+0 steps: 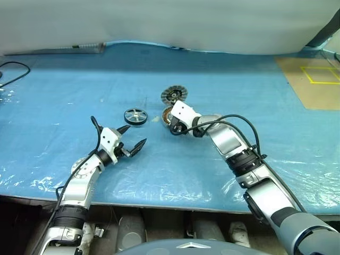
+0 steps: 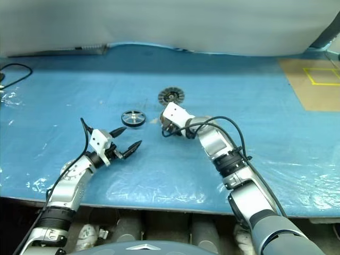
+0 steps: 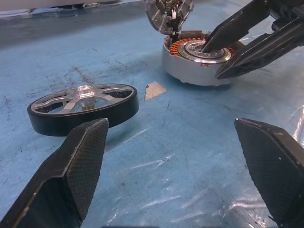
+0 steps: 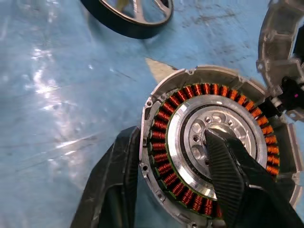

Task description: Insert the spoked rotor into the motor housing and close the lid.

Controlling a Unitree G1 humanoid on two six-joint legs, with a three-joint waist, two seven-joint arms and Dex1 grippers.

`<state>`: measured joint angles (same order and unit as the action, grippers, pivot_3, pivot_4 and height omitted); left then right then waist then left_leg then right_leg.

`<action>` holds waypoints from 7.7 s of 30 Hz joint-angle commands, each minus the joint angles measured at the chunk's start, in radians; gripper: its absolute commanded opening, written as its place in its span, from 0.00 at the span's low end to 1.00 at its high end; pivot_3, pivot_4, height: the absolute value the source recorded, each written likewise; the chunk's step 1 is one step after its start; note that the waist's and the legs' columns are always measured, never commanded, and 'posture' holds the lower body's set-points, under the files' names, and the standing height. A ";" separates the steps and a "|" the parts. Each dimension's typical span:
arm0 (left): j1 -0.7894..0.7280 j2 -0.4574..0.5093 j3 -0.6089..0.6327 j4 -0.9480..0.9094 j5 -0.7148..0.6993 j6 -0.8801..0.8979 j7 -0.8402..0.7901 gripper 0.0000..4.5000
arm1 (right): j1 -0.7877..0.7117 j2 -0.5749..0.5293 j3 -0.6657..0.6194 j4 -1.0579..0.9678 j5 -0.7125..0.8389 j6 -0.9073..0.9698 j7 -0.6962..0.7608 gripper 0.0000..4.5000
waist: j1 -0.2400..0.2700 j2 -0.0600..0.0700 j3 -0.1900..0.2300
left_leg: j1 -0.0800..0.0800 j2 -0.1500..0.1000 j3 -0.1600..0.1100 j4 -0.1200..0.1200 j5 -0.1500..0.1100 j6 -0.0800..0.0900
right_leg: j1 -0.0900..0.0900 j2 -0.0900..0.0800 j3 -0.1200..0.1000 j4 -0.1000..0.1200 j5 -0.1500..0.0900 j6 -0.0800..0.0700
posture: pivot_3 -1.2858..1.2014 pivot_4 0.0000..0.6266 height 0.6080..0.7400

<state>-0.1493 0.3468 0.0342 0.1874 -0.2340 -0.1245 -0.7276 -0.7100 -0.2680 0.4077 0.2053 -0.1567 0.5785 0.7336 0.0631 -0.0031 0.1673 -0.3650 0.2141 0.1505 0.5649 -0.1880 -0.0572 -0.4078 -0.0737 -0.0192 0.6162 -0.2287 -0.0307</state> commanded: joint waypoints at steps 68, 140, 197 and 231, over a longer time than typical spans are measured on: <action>-0.003 0.014 -0.042 -0.049 -0.017 0.030 -0.066 1.00 | 0.461 -0.031 -0.321 -0.090 0.145 -0.077 -0.383 0.13 | 0.009 -0.001 -0.002 | 0.005 -0.002 0.000 -0.004 0.000 0.000 | 0.007 -0.001 0.000 -0.008 0.000 0.001 | 0.52 0.24 1.00; 0.007 -0.023 -0.077 -0.061 -0.012 0.029 -0.052 1.00 | 0.240 0.079 -0.184 -0.374 0.324 0.102 -0.189 0.68 | -0.014 0.000 -0.002 | -0.002 -0.001 0.000 -0.004 0.000 0.000 | 0.000 0.000 -0.001 -0.008 0.000 0.001 | 0.52 0.24 1.00; 0.026 -0.033 -0.075 -0.063 -0.005 0.011 -0.022 1.00 | 0.022 -0.018 0.019 -0.326 0.164 0.343 -0.183 0.01 | -0.016 0.000 -0.002 | -0.001 -0.001 0.000 -0.003 0.000 0.000 | 0.001 0.000 0.000 -0.007 0.000 0.001 | 0.52 0.24 1.00; 0.027 -0.038 -0.072 -0.074 -0.015 0.022 -0.021 1.00 | 0.054 0.003 -0.010 -0.311 0.176 0.316 -0.194 0.01 | -0.016 0.000 -0.002 | -0.001 -0.001 0.000 -0.002 0.000 0.000 | 0.001 0.000 0.000 -0.005 0.000 0.001 | 0.52 0.24 1.00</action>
<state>-0.1170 0.3064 -0.0503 0.1475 -0.2367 -0.0912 -0.7495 -0.6543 -0.2657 0.4294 -0.0494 0.0010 0.8996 0.5268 0.0470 -0.0033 0.1656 -0.3664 0.2131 0.1502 0.5625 -0.1879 -0.0575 -0.4072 -0.0737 -0.0195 0.6110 -0.2284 -0.0299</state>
